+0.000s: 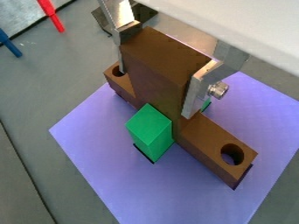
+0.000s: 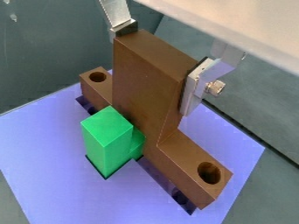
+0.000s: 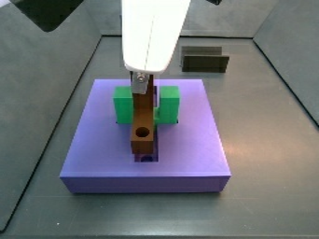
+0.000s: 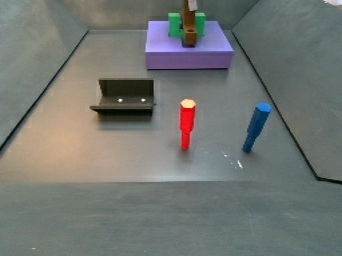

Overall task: Pick up the brown object. Move up. Place the brown object on the fixture. Regrasp the brown object. Move to above the board. Insert the brown object.
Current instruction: Insert the brown object.

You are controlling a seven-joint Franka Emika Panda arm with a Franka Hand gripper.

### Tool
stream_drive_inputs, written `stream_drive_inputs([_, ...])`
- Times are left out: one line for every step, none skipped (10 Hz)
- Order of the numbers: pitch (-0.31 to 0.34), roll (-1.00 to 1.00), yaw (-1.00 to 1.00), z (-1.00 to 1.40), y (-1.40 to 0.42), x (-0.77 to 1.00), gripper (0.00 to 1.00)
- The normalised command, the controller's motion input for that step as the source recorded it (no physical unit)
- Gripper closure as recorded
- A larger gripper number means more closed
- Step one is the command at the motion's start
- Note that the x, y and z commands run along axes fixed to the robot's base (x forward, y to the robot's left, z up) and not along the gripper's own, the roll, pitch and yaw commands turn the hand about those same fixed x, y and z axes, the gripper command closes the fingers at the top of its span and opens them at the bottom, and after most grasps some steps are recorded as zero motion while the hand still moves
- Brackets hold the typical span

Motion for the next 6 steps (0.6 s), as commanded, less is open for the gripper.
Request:
stream_drive_inputs([0.0, 0.04, 0.03, -0.15, 0.0, 0.09, 1.0])
stream_drive_inputs([0.0, 0.02, 0.04, -0.14, -0.02, 0.1, 1.0])
stream_drive_inputs([0.0, 0.06, 0.05, -0.21, -0.06, 0.03, 1.0])
stream_drive_inputs([0.0, 0.03, 0.09, -0.19, -0.13, 0.08, 1.0])
stream_drive_inputs([0.0, 0.05, 0.06, -0.23, -0.14, 0.08, 1.0])
stream_drive_inputs([-0.004, 0.02, 0.05, -0.26, -0.12, 0.13, 1.0])
